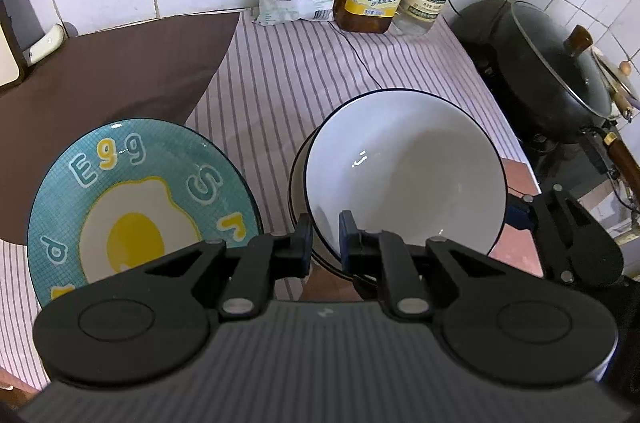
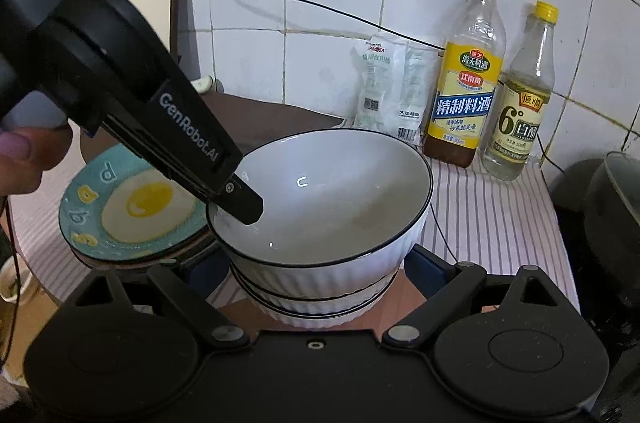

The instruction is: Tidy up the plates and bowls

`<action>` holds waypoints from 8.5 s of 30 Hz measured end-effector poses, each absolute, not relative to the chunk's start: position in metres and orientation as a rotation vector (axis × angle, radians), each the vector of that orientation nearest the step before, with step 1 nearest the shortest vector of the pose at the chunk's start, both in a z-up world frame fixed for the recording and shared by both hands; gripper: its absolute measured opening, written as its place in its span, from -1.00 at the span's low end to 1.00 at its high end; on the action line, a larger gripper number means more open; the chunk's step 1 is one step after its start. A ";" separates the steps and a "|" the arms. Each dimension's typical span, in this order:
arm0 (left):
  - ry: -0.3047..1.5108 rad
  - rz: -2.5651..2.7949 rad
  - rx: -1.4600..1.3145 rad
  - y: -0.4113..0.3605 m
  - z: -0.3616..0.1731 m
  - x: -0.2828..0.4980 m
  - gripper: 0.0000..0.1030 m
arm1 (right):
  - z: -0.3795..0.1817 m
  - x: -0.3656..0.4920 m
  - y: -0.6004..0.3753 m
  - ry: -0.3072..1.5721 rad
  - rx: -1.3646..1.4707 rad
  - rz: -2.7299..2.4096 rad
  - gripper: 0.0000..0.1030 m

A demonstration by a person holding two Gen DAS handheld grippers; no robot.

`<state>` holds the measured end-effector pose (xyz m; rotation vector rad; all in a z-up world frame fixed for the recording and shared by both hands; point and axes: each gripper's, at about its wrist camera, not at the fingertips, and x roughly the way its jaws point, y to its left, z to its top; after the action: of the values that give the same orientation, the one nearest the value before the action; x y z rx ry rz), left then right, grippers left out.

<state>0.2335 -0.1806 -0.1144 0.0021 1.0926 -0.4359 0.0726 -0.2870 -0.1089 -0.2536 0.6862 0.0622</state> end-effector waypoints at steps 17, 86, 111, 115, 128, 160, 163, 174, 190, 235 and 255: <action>1.061 -0.385 0.038 -0.183 -0.119 0.231 -0.69 | -0.115 0.071 -0.274 0.668 -0.365 0.005 0.93; 1.168 -0.357 -0.363 -0.158 -0.168 0.238 -0.29 | -0.181 0.101 -0.295 0.621 -0.143 0.123 0.99; 1.082 -0.404 -0.189 -0.162 -0.130 0.223 -0.31 | -0.168 0.086 -0.276 0.507 -0.174 0.084 0.97; 1.037 -0.403 -0.168 -0.152 -0.110 0.221 -0.31 | -0.155 0.090 -0.266 0.466 -0.184 0.100 0.97; 0.978 -0.295 -0.093 -0.084 -0.064 0.211 -0.31 | -0.126 0.120 -0.196 0.457 -0.211 0.242 0.96; 1.145 -0.283 -0.162 -0.010 -0.120 0.225 -0.32 | -0.183 0.141 -0.132 0.631 -0.215 0.251 0.96; 1.148 -0.288 -0.157 -0.011 -0.122 0.228 -0.32 | -0.186 0.141 -0.133 0.634 -0.216 0.244 0.96; 1.148 -0.288 -0.141 -0.014 -0.122 0.227 -0.33 | -0.187 0.141 -0.127 0.648 -0.193 0.225 0.96; 1.054 -0.233 -0.095 -0.020 -0.102 0.205 -0.26 | -0.165 0.125 -0.127 0.689 -0.182 0.178 0.95; 0.754 -0.106 0.012 0.013 -0.004 0.046 0.53 | -0.007 -0.025 -0.158 0.641 -0.040 -0.225 0.98; 0.701 -0.059 0.024 0.024 -0.016 0.022 0.96 | -0.007 -0.045 -0.141 0.616 -0.120 -0.213 0.98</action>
<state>0.0223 0.0241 -0.0157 0.0244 0.7007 -0.0586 -0.0445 -0.1413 -0.0071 -0.1203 0.6159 -0.2132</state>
